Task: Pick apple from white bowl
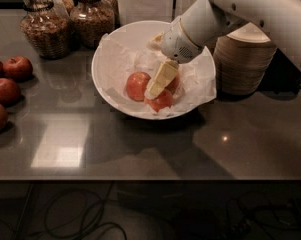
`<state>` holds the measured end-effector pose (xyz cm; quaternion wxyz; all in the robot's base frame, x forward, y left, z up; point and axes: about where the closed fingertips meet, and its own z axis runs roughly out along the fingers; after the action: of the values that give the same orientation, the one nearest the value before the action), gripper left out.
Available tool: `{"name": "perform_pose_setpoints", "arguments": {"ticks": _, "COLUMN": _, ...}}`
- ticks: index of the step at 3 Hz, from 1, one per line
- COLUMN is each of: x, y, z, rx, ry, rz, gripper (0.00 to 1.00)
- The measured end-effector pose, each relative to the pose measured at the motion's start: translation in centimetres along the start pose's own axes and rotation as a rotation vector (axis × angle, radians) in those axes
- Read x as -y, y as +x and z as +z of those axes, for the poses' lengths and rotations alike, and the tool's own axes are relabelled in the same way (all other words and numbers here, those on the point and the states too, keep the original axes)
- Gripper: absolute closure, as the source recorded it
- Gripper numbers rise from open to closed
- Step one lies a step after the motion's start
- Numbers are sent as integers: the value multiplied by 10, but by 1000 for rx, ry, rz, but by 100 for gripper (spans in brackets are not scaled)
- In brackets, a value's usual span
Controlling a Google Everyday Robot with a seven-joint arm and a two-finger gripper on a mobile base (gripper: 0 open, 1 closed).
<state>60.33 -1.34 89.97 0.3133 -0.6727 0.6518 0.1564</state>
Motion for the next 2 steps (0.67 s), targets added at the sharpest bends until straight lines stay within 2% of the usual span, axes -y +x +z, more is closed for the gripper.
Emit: {"name": "perform_pose_setpoints", "arguments": {"ticks": 2, "x": -6, "y": -6, "z": 11, "rx": -7, "ry": -29, "rz": 6, "gripper": 16}}
